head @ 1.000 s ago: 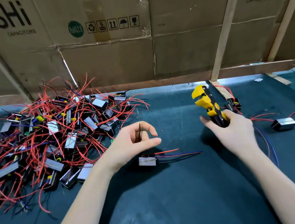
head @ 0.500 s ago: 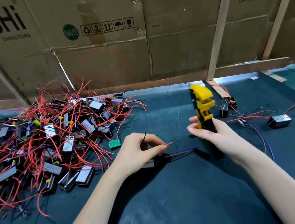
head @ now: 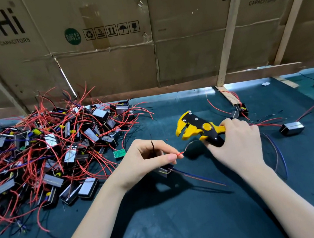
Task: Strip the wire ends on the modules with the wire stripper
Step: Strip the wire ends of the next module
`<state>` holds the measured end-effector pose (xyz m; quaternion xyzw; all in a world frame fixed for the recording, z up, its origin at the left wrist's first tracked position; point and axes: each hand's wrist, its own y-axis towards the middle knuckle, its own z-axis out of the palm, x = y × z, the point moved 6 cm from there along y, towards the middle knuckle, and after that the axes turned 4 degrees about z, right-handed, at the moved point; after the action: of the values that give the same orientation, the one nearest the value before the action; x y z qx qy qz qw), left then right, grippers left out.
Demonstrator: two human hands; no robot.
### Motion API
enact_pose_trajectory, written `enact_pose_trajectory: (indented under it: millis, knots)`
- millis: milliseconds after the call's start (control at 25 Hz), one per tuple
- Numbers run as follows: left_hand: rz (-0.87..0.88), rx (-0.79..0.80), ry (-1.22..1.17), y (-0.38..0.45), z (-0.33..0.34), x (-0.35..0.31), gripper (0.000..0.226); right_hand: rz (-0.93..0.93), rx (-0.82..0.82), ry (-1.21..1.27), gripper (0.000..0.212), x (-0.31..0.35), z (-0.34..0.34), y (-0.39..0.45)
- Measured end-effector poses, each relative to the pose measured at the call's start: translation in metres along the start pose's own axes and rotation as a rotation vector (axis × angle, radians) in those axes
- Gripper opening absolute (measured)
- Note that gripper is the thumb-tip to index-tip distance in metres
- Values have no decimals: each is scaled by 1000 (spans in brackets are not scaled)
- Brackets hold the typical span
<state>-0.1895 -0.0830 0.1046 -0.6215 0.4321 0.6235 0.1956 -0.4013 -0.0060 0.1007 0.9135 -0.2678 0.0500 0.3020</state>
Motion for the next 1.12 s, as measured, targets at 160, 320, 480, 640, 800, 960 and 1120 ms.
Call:
enact_pose_trajectory:
  millis: [160,320,480,640,800,960,1120]
  knots:
    - [22,-173,133,3,-8,3,7,-110,-21,44,48,19,2,-6]
    - [4,-299,190,4,-17,7,8,-132,-28,52,48,21,1,-8]
    - [-19,-257,243,4,-13,7,11,-136,-25,41,49,22,1,-9]
    - [-37,-273,271,4,-13,8,12,-120,-9,57,49,22,2,-10]
    - [-72,-289,298,4,-14,11,14,-131,4,13,49,22,3,-9]
    - [-121,-257,293,4,-16,15,16,-162,-45,-36,46,26,-2,-11]
    - [-171,-234,224,4,-15,18,15,-183,-84,-46,43,27,-7,-11]
